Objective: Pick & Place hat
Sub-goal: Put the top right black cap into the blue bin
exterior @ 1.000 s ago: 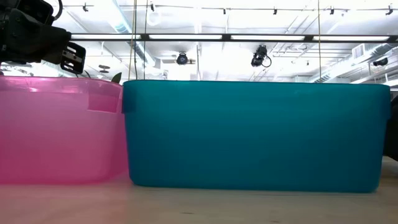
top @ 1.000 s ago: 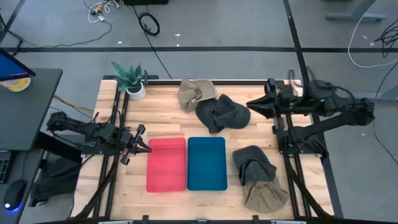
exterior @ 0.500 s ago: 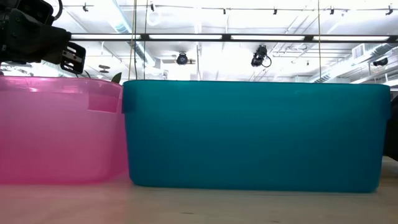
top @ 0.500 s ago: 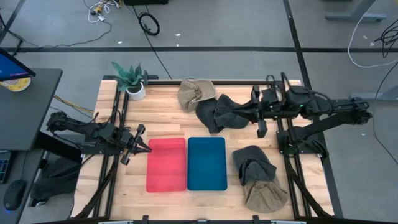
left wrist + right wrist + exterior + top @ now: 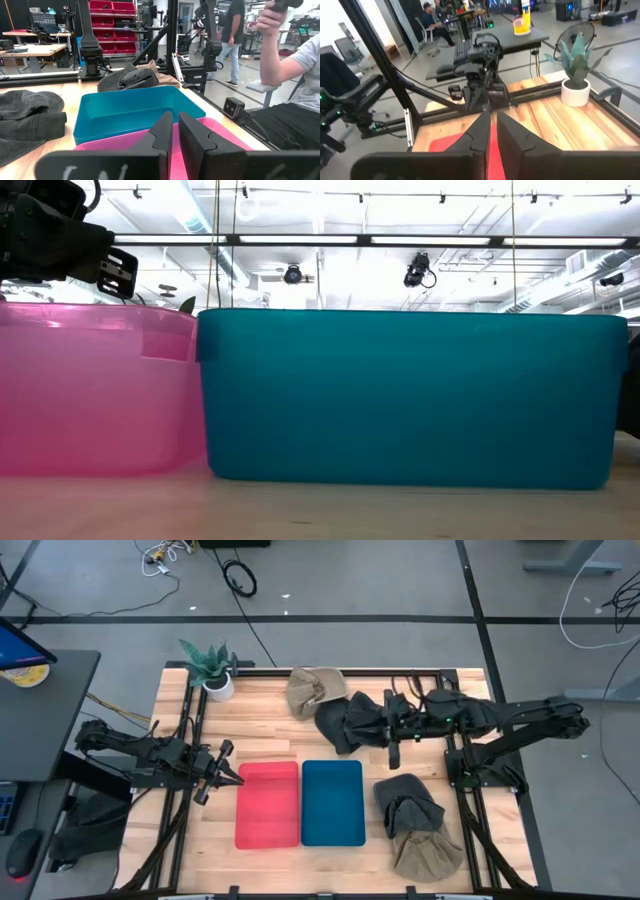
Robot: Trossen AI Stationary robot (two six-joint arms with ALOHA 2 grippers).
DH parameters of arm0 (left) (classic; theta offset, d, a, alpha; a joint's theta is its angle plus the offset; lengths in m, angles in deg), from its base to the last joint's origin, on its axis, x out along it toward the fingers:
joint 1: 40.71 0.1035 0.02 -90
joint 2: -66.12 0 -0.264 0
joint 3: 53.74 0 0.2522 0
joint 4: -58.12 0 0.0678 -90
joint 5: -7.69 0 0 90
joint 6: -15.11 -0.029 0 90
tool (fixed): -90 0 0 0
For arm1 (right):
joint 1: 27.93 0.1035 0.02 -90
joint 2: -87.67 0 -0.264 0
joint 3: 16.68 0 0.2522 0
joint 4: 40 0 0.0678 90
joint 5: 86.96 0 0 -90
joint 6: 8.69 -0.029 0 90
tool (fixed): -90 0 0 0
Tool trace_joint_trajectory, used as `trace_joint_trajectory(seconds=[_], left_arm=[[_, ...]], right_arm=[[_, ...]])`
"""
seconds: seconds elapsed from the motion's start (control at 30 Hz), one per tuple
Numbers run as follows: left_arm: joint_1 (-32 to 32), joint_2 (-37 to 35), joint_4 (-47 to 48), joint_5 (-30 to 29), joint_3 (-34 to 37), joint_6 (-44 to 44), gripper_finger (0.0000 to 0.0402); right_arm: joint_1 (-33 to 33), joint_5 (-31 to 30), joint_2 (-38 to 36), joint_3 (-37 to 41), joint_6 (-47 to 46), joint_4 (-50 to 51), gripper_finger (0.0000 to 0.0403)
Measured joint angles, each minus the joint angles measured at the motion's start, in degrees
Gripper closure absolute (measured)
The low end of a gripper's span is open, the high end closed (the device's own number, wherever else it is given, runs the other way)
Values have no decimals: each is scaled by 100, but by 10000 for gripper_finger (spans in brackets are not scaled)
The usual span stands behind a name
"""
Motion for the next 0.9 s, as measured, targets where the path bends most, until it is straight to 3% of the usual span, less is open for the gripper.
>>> trace_joint_trajectory(seconds=[0.9], left_arm=[[0, 2, 0, 0, -2, 0, 367]], right_arm=[[-2, 0, 1383, 2, 22, -343, 365]])
